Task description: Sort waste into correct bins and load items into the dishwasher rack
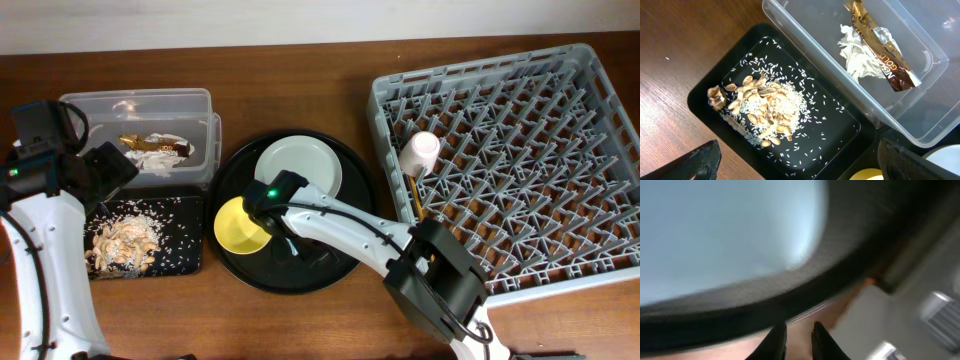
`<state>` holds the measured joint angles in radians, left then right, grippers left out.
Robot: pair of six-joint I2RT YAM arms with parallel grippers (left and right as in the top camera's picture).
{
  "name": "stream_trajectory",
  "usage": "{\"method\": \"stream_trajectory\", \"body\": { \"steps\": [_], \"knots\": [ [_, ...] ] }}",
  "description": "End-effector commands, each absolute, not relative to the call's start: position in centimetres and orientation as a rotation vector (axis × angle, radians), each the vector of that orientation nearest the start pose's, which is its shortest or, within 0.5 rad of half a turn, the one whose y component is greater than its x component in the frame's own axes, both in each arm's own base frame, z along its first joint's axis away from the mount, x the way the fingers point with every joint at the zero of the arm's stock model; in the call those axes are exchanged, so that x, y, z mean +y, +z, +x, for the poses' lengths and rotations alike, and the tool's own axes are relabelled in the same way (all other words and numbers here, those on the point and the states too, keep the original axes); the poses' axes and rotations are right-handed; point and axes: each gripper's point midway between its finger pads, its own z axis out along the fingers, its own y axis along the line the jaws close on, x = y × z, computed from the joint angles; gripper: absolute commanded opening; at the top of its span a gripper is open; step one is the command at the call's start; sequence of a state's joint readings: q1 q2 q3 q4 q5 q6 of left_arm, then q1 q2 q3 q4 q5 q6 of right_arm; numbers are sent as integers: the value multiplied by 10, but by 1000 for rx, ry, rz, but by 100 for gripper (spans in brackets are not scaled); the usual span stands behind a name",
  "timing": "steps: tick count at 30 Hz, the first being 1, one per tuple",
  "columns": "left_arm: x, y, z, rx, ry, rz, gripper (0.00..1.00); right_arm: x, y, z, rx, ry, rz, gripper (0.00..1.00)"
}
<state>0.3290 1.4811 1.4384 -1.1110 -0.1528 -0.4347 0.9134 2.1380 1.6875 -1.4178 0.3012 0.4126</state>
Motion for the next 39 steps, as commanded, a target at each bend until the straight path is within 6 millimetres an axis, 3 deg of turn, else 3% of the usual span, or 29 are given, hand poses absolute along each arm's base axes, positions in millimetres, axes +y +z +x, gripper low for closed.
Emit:
{"method": "stream_trajectory", "body": {
  "steps": [1, 2, 3, 4, 5, 7, 8, 12, 14, 20, 22, 23, 26, 29, 31, 33, 36, 39],
  "knots": [
    [138, 207, 315, 2488, 179, -1056, 99, 227, 74, 258, 2928, -763, -732, 20],
    [138, 207, 315, 2488, 179, -1056, 99, 234, 82, 258, 2924, -708, -728, 20],
    [138, 207, 315, 2488, 179, -1056, 99, 251, 102, 257, 2894, -592, -724, 21],
    [138, 207, 315, 2488, 179, -1056, 99, 280, 128, 248, 2864, -396, -739, 24],
    [138, 207, 315, 2488, 179, -1056, 99, 309, 139, 235, 2833, -228, -778, 29],
    [138, 207, 315, 2488, 179, -1056, 99, 350, 135, 216, 2713, -156, -883, 40],
    [138, 207, 315, 2488, 179, -1056, 99, 355, 128, 216, 2645, -239, -871, 42],
    [138, 207, 315, 2488, 179, -1056, 99, 342, 94, 225, 2578, -449, -839, 43],
    [138, 207, 315, 2488, 179, -1056, 99, 333, 95, 235, 2515, -534, -824, 43],
    [138, 207, 315, 2488, 179, -1056, 99, 297, 57, 247, 2546, -634, -757, 42],
    [138, 207, 315, 2488, 179, -1056, 99, 291, 59, 255, 2544, -652, -730, 29],
    [138, 207, 315, 2488, 179, -1056, 99, 289, 59, 256, 2547, -655, -724, 15],
    [138, 207, 315, 2488, 179, -1056, 99, 292, 71, 257, 2547, -653, -723, 4],
    [138, 206, 315, 2489, 179, -1056, 99, 300, 100, 261, 2537, -611, -703, 4],
    [138, 207, 315, 2488, 179, -1056, 99, 301, 111, 255, 2620, -536, -695, 4],
    [138, 207, 315, 2488, 179, -1056, 99, 299, 113, 254, 2790, -344, -679, 4],
    [138, 207, 315, 2488, 179, -1056, 99, 297, 105, 250, 3074, 126, -756, 4],
    [138, 207, 315, 2488, 179, -1056, 99, 280, 106, 270, 3115, 183, -643, 9]
  ]
}}
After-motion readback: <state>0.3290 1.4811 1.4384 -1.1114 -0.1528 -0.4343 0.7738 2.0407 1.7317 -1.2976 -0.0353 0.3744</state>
